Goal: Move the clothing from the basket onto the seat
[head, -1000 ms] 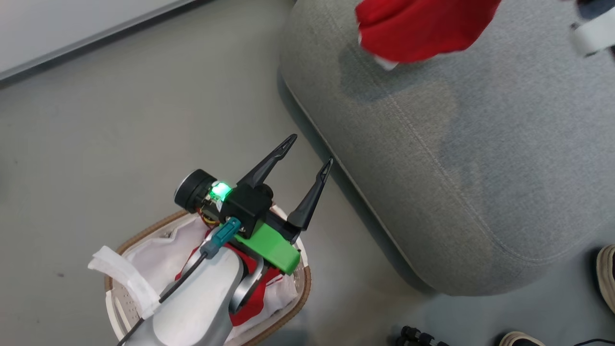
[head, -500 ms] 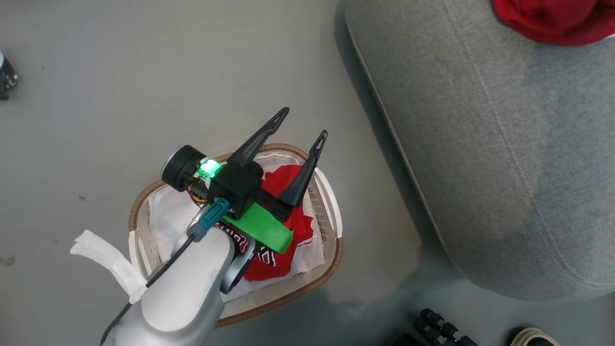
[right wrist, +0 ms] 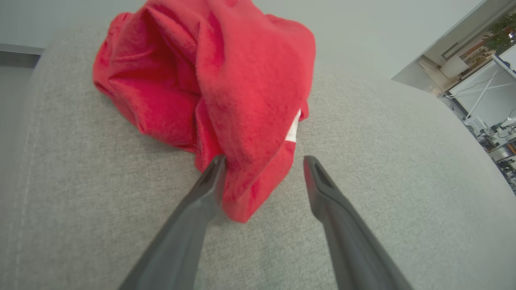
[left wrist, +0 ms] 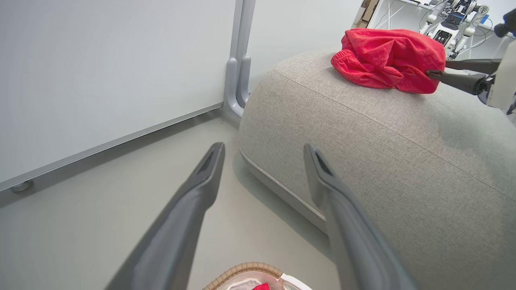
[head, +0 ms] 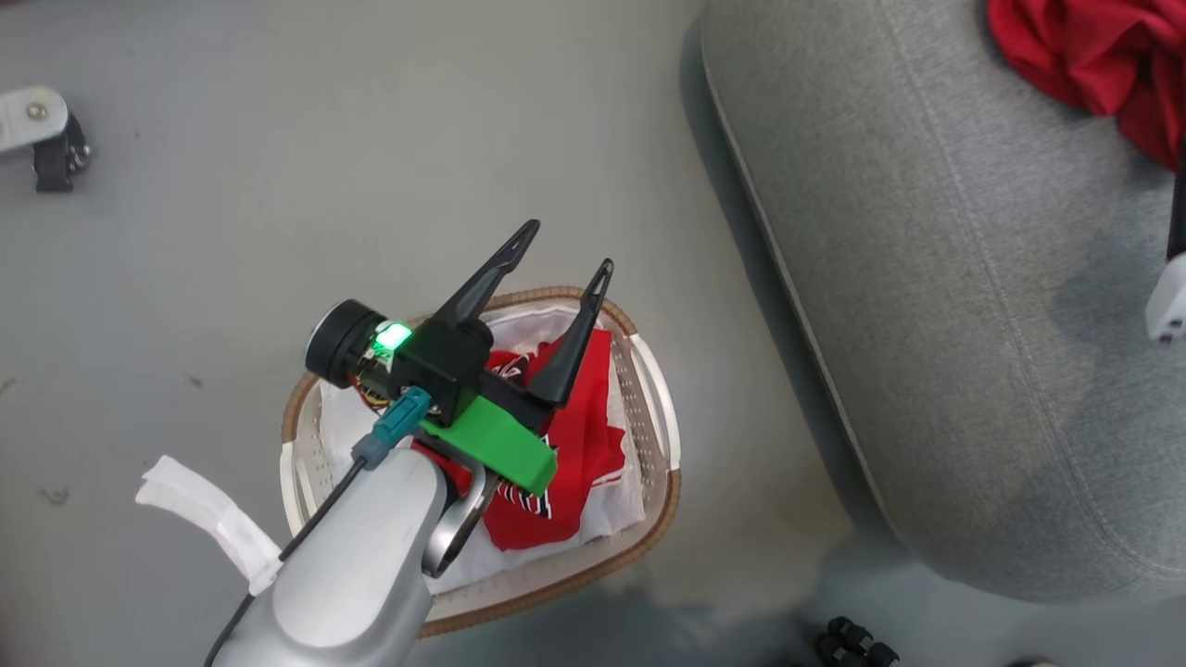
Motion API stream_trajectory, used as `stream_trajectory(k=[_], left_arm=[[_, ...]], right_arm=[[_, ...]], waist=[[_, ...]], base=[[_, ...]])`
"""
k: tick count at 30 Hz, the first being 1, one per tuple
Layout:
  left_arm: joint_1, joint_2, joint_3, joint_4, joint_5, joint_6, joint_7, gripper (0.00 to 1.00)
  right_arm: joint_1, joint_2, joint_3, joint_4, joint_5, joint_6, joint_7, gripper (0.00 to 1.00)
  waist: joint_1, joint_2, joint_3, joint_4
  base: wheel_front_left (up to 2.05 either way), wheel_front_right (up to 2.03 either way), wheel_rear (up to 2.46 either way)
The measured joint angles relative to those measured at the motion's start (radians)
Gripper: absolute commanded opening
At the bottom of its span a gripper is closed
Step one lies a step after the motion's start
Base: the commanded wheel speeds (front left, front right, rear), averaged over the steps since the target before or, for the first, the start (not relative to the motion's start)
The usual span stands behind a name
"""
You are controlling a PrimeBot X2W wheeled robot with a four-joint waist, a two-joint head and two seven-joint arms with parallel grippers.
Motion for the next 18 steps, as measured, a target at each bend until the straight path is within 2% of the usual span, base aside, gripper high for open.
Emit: stream_trajectory(k=[6, 18], left_arm=[[0.054, -0.011, 0.060, 0.015, 0.003, 0.000, 0.000, 1.00], [0.152, -0.021, 0.197, 0.024, 0.049, 0.000, 0.000, 1.00]], right_arm=[[0.142, 0.047, -0.012, -0.068, 0.007, 0.000, 0.000, 1.00], [0.276, 0.163, 0.145, -0.283, 0.106, 0.000, 0.000, 1.00]], waist=[[-0.0001, 0.0000, -0.071, -0.010], [-0.0002, 0.0000, -0.212, 0.011]], base=[[0.00, 0.00, 0.00], [0.00, 0.00, 0.00]])
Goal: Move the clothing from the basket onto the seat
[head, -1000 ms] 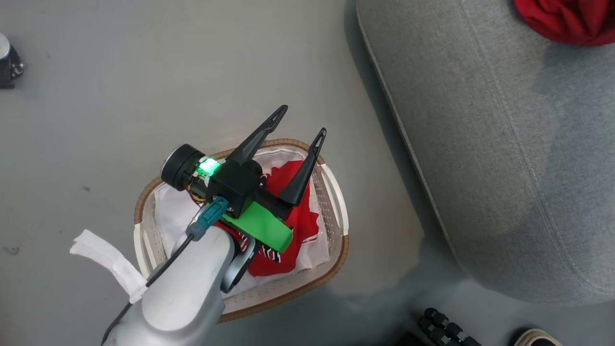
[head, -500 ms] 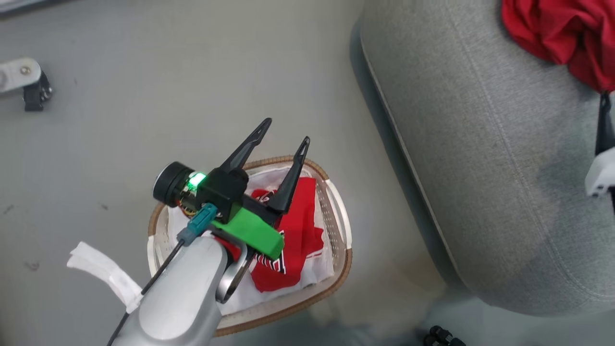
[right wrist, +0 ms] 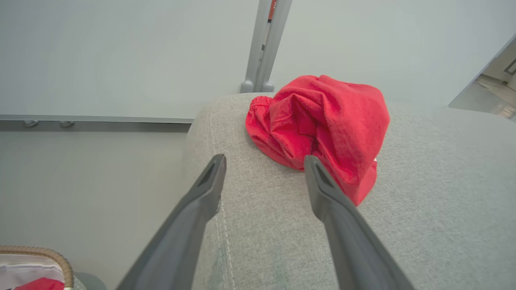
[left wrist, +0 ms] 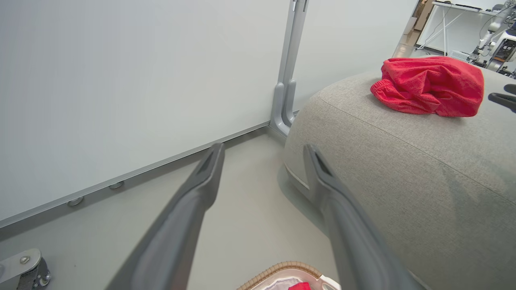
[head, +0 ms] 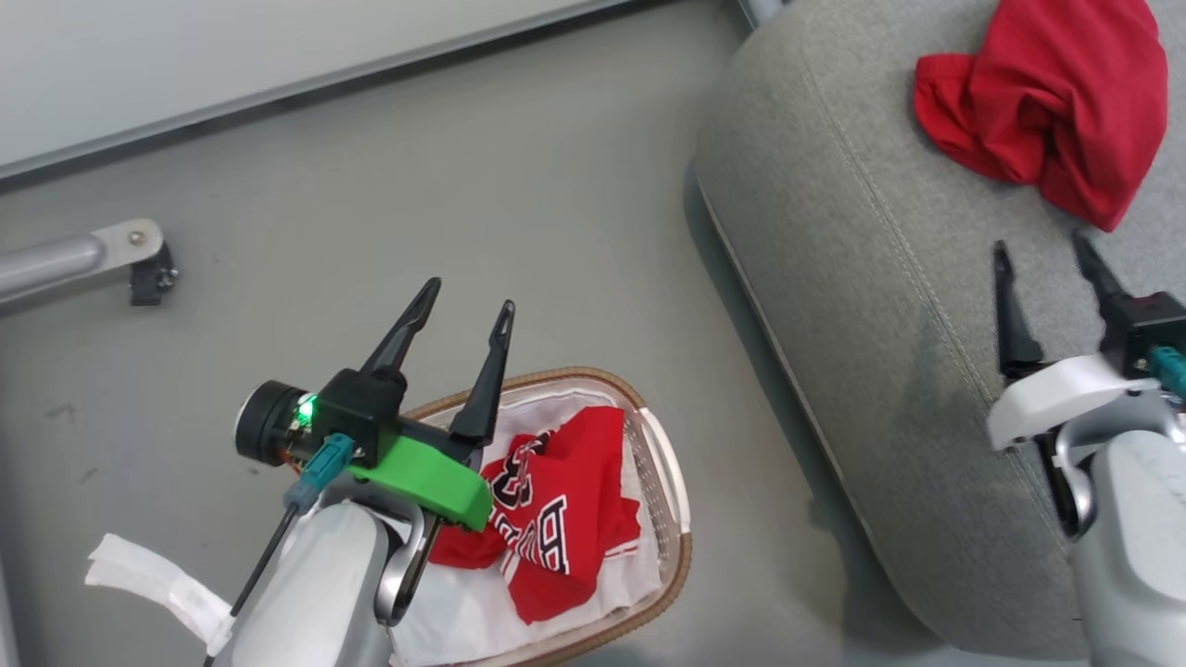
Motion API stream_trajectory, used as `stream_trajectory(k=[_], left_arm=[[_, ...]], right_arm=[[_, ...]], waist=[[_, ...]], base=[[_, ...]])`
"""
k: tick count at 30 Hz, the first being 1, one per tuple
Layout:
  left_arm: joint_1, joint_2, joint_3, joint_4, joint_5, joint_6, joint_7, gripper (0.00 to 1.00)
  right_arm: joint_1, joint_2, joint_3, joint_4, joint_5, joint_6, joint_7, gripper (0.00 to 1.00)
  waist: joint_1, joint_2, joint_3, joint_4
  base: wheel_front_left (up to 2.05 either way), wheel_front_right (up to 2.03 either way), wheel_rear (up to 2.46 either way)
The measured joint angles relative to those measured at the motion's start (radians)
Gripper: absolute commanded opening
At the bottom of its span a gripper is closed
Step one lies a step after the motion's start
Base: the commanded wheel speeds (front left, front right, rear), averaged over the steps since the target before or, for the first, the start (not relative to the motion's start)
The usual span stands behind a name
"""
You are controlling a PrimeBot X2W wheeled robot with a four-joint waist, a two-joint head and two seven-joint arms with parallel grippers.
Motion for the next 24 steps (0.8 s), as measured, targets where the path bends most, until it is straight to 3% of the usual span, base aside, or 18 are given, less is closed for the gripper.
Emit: stream_trajectory(k=[10, 16, 24], left_arm=[[0.057, -0.028, 0.172, 0.027, 0.061, 0.001, 0.000, 1.00], [0.118, -0.053, 0.304, 0.042, 0.092, 0.020, 0.000, 1.00], [0.210, -0.071, 0.398, 0.036, 0.119, 0.019, 0.000, 1.00]], right_arm=[[0.006, 0.042, 0.102, -0.061, 0.048, 0.000, 0.000, 1.00], [0.039, 0.072, 0.110, -0.080, 0.067, 0.000, 0.000, 1.00], [0.112, 0.091, 0.117, -0.103, 0.072, 0.000, 0.000, 1.00]], waist=[[0.0000, 0.0000, -0.054, 0.100], [0.0000, 0.0000, -0.099, 0.170], [0.0000, 0.0000, -0.167, 0.210]], base=[[0.00, 0.00, 0.00], [0.00, 0.00, 0.00], [0.00, 0.00, 0.00]])
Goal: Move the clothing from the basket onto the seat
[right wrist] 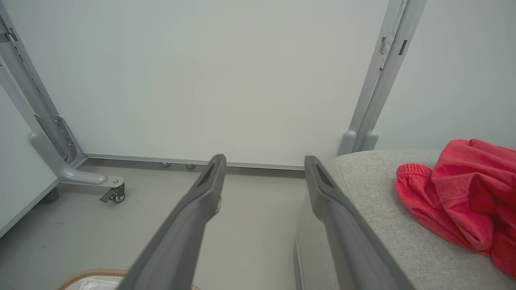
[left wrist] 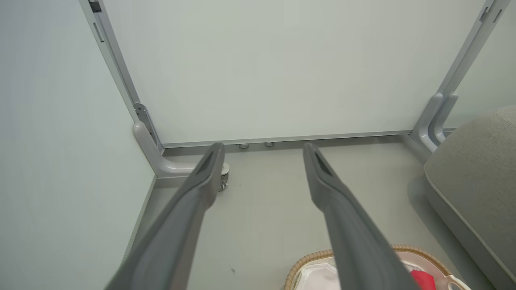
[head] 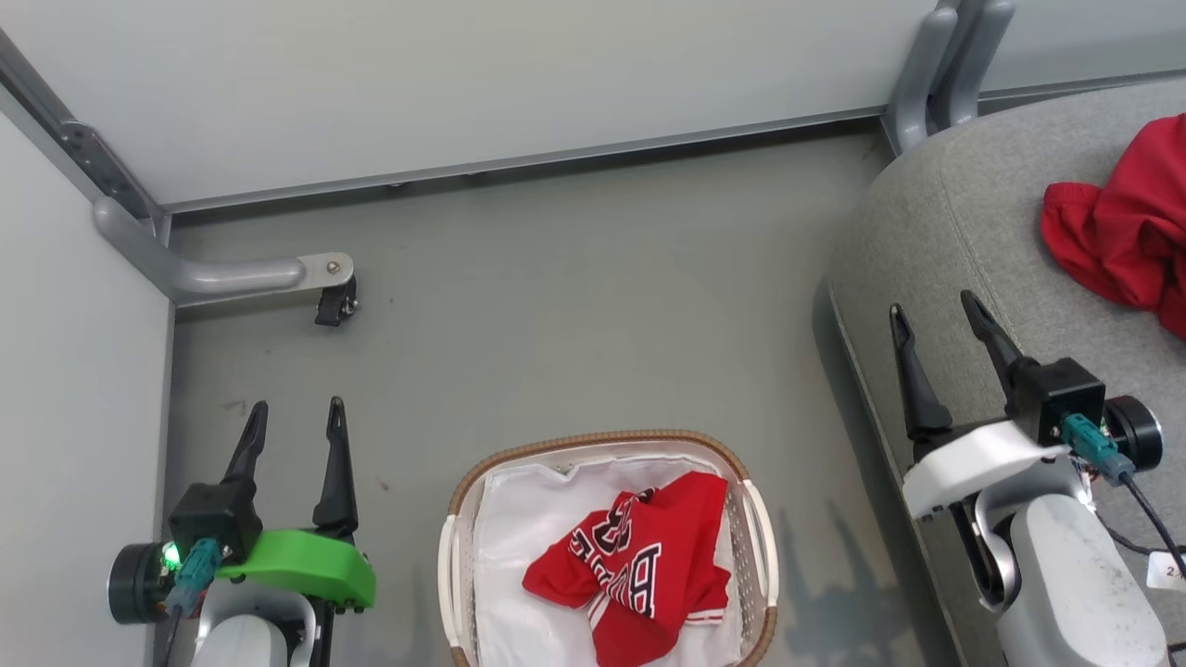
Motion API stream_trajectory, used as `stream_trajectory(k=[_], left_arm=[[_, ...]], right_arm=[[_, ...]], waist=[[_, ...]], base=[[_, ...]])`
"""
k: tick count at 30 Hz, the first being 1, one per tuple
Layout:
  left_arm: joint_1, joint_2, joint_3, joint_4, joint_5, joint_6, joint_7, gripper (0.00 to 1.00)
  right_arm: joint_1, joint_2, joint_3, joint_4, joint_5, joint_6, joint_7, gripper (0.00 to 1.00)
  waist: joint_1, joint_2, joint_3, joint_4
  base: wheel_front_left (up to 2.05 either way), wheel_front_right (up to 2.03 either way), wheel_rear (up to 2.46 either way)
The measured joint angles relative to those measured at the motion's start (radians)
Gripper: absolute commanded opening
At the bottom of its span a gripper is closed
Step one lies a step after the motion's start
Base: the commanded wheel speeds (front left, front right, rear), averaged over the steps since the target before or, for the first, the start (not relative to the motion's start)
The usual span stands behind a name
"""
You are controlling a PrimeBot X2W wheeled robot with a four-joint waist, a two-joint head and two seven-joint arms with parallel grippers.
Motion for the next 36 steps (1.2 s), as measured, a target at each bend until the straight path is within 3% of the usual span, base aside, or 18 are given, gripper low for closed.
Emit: stream_trajectory(k=[7, 21, 27, 36], left_arm=[[0.091, -0.006, 0.043, -0.043, 0.017, -0.004, 0.000, 1.00], [0.202, -0.008, 0.030, -0.073, -0.024, -0.001, 0.000, 1.00], [0.198, -0.008, 0.004, -0.068, -0.054, 0.001, 0.000, 1.00], [0.103, -0.008, -0.114, -0.036, -0.085, -0.008, 0.000, 1.00]], right_arm=[[0.080, 0.005, 0.018, -0.003, 0.010, 0.000, 0.000, 1.00], [0.188, 0.005, 0.039, -0.022, 0.030, 0.000, 0.000, 1.00], [0.188, 0.006, 0.041, -0.026, 0.030, 0.000, 0.000, 1.00], [0.118, 0.010, 0.055, -0.050, 0.020, 0.000, 0.000, 1.00]], waist=[[0.0000, 0.0000, -0.062, 0.006], [0.0000, 0.0000, -0.149, -0.016], [0.0000, 0.0000, -0.133, -0.019], [0.0000, 0.0000, -0.054, -0.036]], base=[[0.00, 0.00, 0.00], [0.00, 0.00, 0.00], [0.00, 0.00, 0.00], [0.00, 0.00, 0.00]])
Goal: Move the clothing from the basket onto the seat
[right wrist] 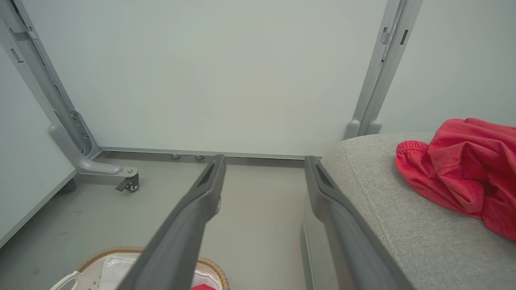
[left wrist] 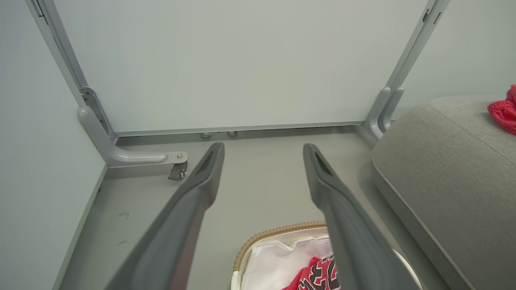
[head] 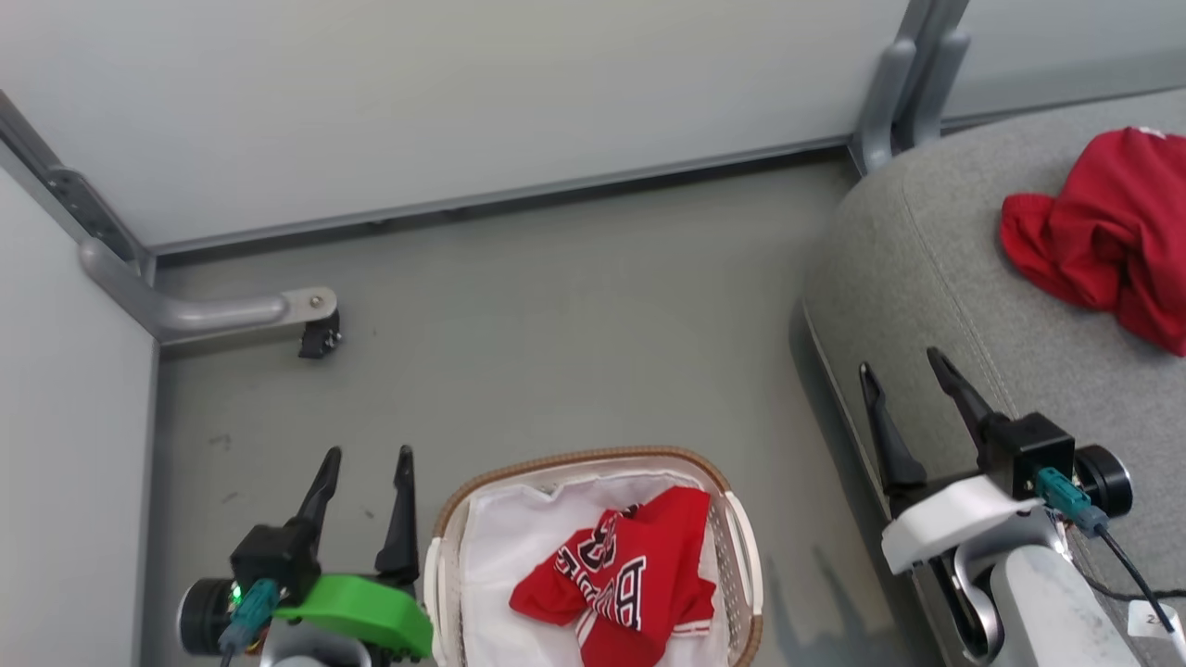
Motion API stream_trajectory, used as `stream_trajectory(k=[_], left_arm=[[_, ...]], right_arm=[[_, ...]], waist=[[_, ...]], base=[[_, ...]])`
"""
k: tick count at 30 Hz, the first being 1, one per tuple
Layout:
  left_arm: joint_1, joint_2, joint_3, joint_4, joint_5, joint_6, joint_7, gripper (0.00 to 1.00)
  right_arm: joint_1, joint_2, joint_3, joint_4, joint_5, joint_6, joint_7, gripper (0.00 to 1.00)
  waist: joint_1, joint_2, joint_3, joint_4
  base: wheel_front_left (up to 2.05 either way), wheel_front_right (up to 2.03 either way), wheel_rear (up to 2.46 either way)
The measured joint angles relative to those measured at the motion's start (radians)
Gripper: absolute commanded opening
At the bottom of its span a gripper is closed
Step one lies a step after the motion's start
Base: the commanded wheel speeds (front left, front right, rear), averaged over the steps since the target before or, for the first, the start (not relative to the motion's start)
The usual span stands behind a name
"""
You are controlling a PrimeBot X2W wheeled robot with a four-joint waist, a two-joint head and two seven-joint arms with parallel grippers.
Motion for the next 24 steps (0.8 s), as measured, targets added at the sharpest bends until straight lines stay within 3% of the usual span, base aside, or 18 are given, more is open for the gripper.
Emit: stream_trajectory(k=[15, 24], left_arm=[[-0.253, -0.002, -0.164, 0.202, -0.071, -0.010, 0.000, 1.00], [-0.396, 0.022, -0.259, 0.387, -0.144, -0.011, 0.000, 1.00]], right_arm=[[-0.155, 0.023, 0.047, -0.064, -0.010, 0.000, 0.000, 1.00], [-0.205, 0.024, 0.107, -0.125, 0.060, 0.000, 0.000, 1.00]], waist=[[0.0000, 0.0000, 0.211, -0.109], [0.0000, 0.0000, 0.331, -0.195]], base=[[0.00, 0.00, 0.00], [0.00, 0.00, 0.00]])
